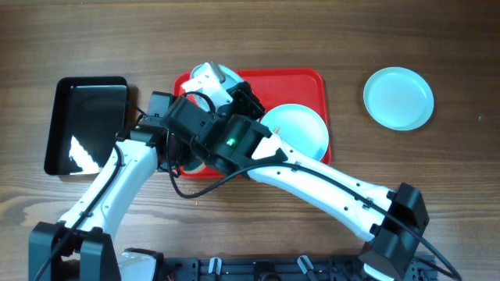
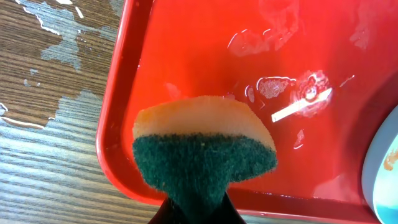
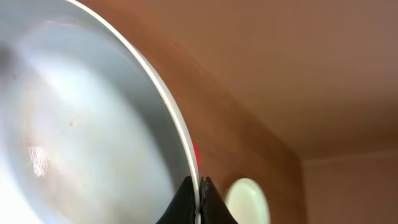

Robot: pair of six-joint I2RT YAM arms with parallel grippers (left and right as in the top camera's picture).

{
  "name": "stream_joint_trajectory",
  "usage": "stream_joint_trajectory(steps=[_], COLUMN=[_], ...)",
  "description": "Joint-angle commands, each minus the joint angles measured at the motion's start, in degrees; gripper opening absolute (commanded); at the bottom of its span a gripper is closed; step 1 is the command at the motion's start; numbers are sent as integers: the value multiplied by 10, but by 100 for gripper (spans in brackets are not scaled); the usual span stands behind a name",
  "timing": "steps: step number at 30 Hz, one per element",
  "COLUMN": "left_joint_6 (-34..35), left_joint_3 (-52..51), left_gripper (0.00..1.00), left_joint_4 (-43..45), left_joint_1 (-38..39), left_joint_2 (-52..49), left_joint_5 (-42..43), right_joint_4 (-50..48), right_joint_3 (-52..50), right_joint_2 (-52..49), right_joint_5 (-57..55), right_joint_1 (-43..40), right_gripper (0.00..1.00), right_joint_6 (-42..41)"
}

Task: Clean dirty plates on tray and stack at the side
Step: 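Raise the plate higher with the right gripper over the red tray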

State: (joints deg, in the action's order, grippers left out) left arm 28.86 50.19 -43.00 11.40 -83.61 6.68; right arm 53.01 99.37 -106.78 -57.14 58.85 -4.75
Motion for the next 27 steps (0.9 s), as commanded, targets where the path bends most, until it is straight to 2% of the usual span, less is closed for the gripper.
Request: stream_joint_trajectory(steps=[1, 3, 4, 6, 7, 10, 11, 13, 14, 17, 19, 20, 23, 27], left_joint_6=[3, 3, 3, 3, 3, 3, 3, 4, 4, 3, 4, 4, 3, 3], left_joint_3=[-5, -5, -5, -5, -5, -5, -5, -5, -5, -5, -5, -5, -5, -5], left_gripper=[4, 4, 4, 4, 4, 4, 4, 4, 4, 4, 4, 4, 4, 4], left_joint_4=[2, 1, 2, 2, 2, 2, 2, 4, 4, 2, 5, 6, 1, 0], left_joint_1=[-3, -3, -3, -3, -3, -3, -3, -3, -3, -3, -3, -3, -3, -3], left_joint_2=[2, 2, 2, 2, 2, 2, 2, 2, 2, 2, 2, 2, 2, 2], left_joint_5=[-10, -10, -10, -10, -10, -10, -10, -10, -10, -10, -10, -10, -10, -10], right_joint_4=[19, 38, 35, 20, 26, 40, 27, 9, 16, 34, 16, 28, 46, 38], right_joint_3=[4, 4, 4, 4, 4, 4, 4, 4, 4, 4, 4, 4, 4, 4], right_joint_2=[-6, -2, -2, -5, -4, -1, -2, -4, -3, -1, -4, -4, -3, -1], right_joint_5=[28, -6, 3, 19, -8, -63, -49, -30, -43, -75, -7, -2, -36, 17], right_joint_1=[6, 8, 7, 4, 4, 7, 7, 1, 1, 13, 10, 10, 7, -49], right_gripper=[4, 5, 5, 5, 5, 4, 4, 4, 4, 4, 4, 4, 5, 4], right_joint_6=[5, -99, -120, -55, -47, -140, -124, -6, 4, -67, 28, 44, -63, -101])
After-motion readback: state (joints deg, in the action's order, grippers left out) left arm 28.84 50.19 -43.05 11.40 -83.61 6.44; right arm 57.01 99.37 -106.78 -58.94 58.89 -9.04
